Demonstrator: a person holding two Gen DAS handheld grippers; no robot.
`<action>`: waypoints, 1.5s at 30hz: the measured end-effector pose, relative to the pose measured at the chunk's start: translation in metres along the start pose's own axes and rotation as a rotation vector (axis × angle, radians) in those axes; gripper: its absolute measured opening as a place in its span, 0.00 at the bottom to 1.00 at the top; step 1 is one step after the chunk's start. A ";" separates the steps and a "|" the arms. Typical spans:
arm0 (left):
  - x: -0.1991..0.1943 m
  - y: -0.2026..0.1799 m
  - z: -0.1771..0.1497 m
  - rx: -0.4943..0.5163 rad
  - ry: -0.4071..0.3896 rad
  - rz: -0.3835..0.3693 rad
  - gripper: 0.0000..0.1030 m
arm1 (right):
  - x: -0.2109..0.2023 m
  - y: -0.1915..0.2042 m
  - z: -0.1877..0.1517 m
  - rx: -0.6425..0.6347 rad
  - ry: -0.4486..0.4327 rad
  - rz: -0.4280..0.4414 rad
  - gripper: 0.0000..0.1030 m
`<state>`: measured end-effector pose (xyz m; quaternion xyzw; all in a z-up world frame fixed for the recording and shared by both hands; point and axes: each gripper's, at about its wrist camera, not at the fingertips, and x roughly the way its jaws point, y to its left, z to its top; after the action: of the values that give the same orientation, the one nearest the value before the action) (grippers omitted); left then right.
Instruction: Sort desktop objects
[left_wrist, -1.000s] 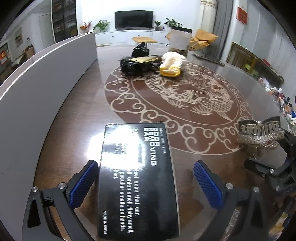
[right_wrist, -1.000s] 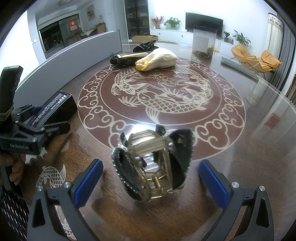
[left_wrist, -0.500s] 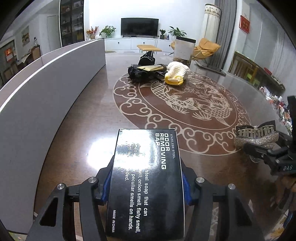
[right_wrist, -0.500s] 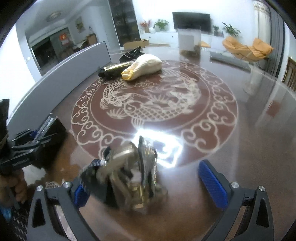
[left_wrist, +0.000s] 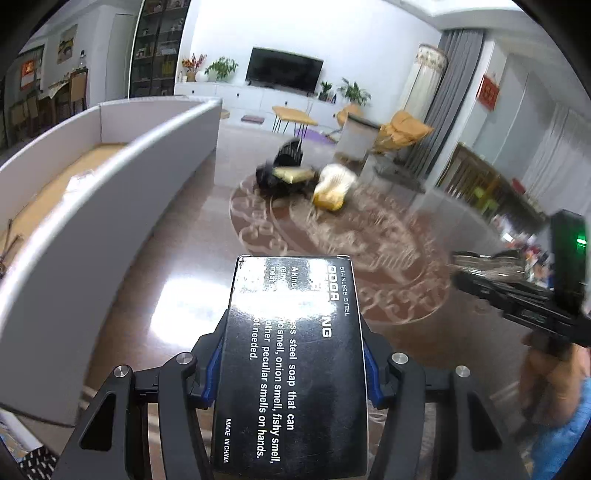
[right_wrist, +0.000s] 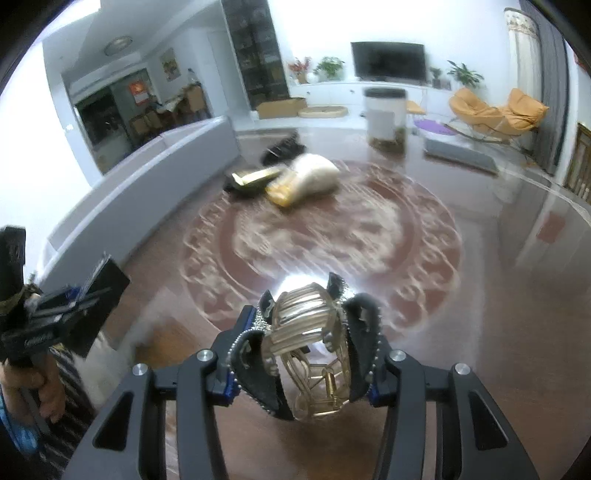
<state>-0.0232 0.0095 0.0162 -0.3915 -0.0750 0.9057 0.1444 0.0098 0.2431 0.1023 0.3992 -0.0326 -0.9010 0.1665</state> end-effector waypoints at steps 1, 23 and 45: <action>-0.012 0.003 0.005 -0.005 -0.024 -0.004 0.56 | 0.001 0.010 0.011 -0.009 -0.013 0.030 0.48; -0.021 0.260 0.120 -0.217 0.140 0.440 0.58 | 0.240 0.291 0.206 -0.278 0.154 0.266 0.81; -0.011 -0.028 0.034 0.110 0.041 -0.025 0.99 | 0.051 -0.008 -0.034 -0.140 0.147 -0.233 1.00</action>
<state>-0.0348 0.0319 0.0541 -0.4003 -0.0268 0.8984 0.1785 0.0006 0.2364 0.0422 0.4526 0.0891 -0.8826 0.0901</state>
